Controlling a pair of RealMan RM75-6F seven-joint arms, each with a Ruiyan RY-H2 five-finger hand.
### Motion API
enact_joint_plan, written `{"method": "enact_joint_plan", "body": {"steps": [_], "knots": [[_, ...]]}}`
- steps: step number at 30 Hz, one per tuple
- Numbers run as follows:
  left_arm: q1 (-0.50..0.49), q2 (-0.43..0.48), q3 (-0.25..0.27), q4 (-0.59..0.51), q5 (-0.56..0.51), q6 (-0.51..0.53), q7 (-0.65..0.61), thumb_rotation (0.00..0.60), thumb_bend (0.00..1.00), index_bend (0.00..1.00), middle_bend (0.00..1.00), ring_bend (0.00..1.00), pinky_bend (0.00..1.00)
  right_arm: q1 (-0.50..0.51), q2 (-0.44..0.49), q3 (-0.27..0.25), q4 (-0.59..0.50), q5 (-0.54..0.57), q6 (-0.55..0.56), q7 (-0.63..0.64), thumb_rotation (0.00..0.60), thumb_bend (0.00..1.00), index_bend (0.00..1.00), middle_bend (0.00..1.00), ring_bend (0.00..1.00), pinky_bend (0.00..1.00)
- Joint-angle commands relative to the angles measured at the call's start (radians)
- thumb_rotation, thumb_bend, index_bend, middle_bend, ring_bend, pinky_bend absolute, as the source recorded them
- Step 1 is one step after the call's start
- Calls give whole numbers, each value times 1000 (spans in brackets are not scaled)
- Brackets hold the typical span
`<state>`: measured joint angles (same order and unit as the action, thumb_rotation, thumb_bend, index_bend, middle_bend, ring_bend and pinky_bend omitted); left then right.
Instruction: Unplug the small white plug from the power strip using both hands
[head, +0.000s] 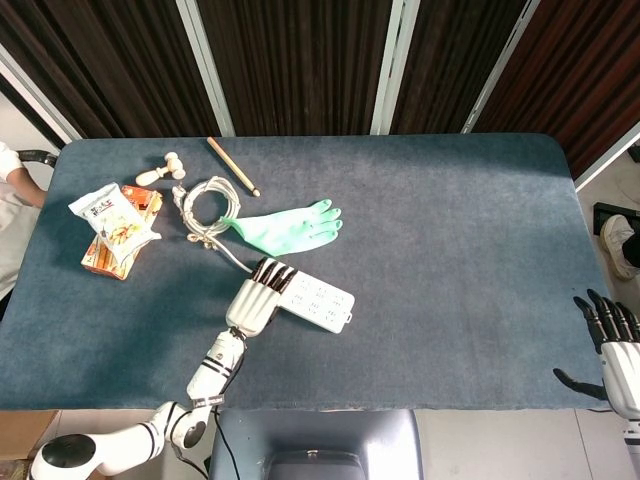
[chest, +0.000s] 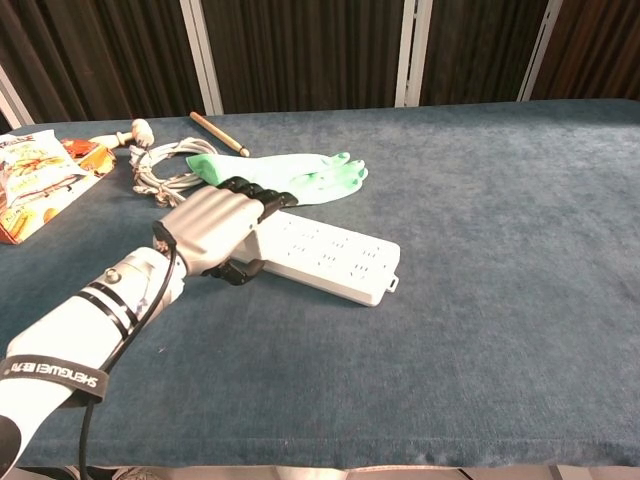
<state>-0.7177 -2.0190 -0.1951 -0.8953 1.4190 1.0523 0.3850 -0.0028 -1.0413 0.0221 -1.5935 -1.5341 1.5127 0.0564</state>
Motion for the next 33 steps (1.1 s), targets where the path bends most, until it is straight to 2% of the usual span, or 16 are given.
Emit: {"method": "enact_joint_plan", "body": {"steps": [1, 8, 14, 16, 19, 21, 24, 29, 33], "knots": [[-1, -1, 2, -3, -4, -1, 1, 600, 457, 154, 263, 132, 107, -1, 0, 0, 0, -1, 2, 1, 600, 149, 0, 0, 0, 0], [-4, 4, 4, -29, -13, 6, -19, 600, 487, 220, 340, 198, 126, 11, -14, -2, 11, -26, 0, -14, 600, 149, 0, 0, 0, 0], [-7, 12, 9, -57, -25, -1, 0, 600, 524, 251, 382, 235, 141, 111, -76, -8, 77, -174, -49, -3, 600, 153, 0, 0, 0, 0], [-6, 14, 10, -66, -26, 5, 5, 600, 524, 254, 388, 241, 144, 161, -106, -10, 114, -220, -91, 1, 600, 197, 0, 0, 0, 0], [-8, 15, 10, -78, -24, 16, 10, 600, 524, 255, 389, 243, 147, 257, -175, -8, 172, -268, -186, 3, 600, 326, 0, 0, 0, 0], [-10, 16, 10, -82, -23, 22, 17, 600, 525, 257, 391, 245, 150, 305, -219, -7, 197, -289, -228, 17, 600, 459, 1, 8, 0, 0], [-11, 16, 10, -89, -27, 25, 27, 600, 525, 261, 395, 247, 153, 379, -296, -6, 246, -313, -297, 20, 600, 590, 15, 33, 0, 0], [-11, 17, 12, -91, -35, 25, 41, 600, 525, 262, 403, 253, 155, 472, -415, 10, 300, -283, -416, -1, 600, 606, 19, 35, 0, 0], [-10, 18, 17, -97, -36, 29, 48, 600, 526, 266, 409, 260, 157, 510, -484, 28, 324, -229, -473, -15, 600, 607, 19, 36, 0, 0]]}}
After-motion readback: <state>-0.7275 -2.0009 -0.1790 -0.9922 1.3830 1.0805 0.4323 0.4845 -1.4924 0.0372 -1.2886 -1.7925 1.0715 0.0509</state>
